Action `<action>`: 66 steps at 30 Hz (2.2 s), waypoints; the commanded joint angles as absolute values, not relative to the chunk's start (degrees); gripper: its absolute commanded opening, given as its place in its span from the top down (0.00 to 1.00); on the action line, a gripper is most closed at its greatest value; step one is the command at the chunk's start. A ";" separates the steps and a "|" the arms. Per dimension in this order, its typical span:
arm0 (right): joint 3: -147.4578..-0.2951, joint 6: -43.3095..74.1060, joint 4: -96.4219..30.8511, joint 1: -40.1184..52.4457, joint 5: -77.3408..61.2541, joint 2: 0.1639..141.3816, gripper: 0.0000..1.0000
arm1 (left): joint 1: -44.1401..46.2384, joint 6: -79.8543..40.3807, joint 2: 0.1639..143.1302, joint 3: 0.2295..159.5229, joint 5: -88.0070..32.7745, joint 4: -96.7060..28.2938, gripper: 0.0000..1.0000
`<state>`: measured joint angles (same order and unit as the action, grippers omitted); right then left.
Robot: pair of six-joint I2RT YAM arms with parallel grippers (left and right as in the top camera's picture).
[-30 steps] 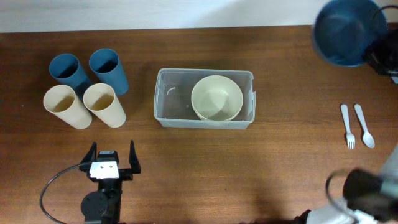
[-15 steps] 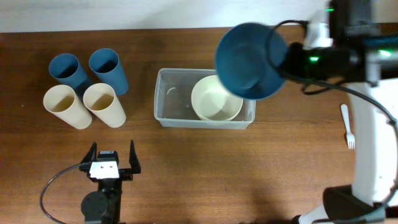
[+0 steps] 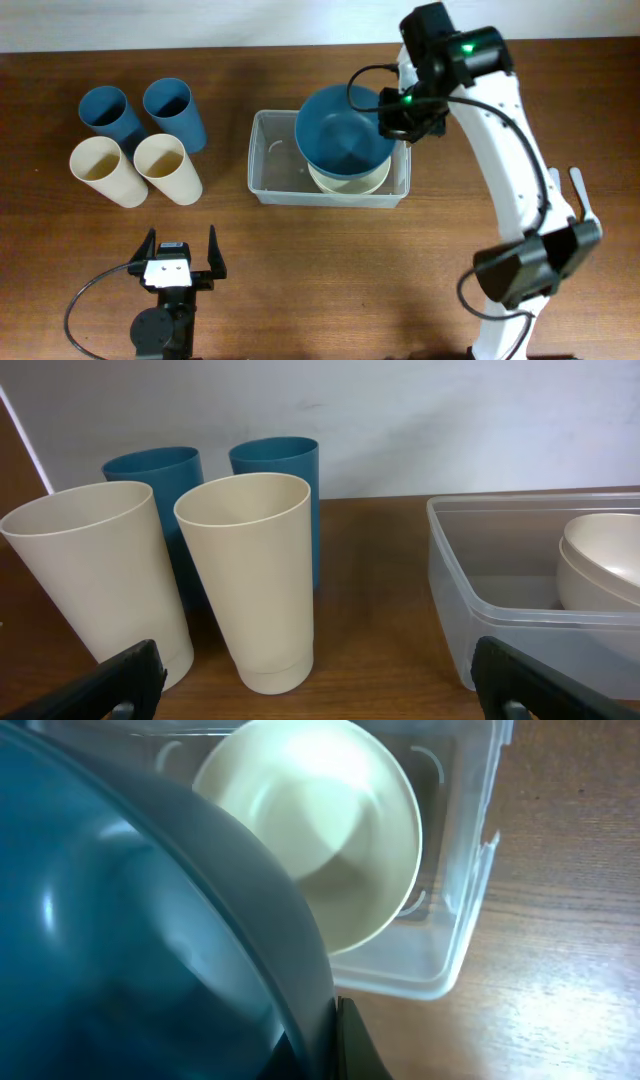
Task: Pack container
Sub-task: 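Lift the blue bowl and carry it left over the container, then lower the blue bowl onto the stacked cream bowls and release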
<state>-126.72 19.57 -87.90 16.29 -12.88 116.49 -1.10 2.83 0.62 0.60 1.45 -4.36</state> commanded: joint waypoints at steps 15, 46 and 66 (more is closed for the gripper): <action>-126.52 20.38 -84.55 16.43 -9.32 123.15 0.96 | -1.30 3.29 0.30 0.51 1.19 -4.73 0.00; -126.52 20.36 -82.91 16.43 -6.79 128.70 0.89 | -1.30 3.29 0.30 0.51 1.19 -4.73 0.00; -126.52 20.34 -83.18 16.43 -6.81 128.70 0.94 | -1.30 3.29 0.30 0.51 1.19 -4.73 0.00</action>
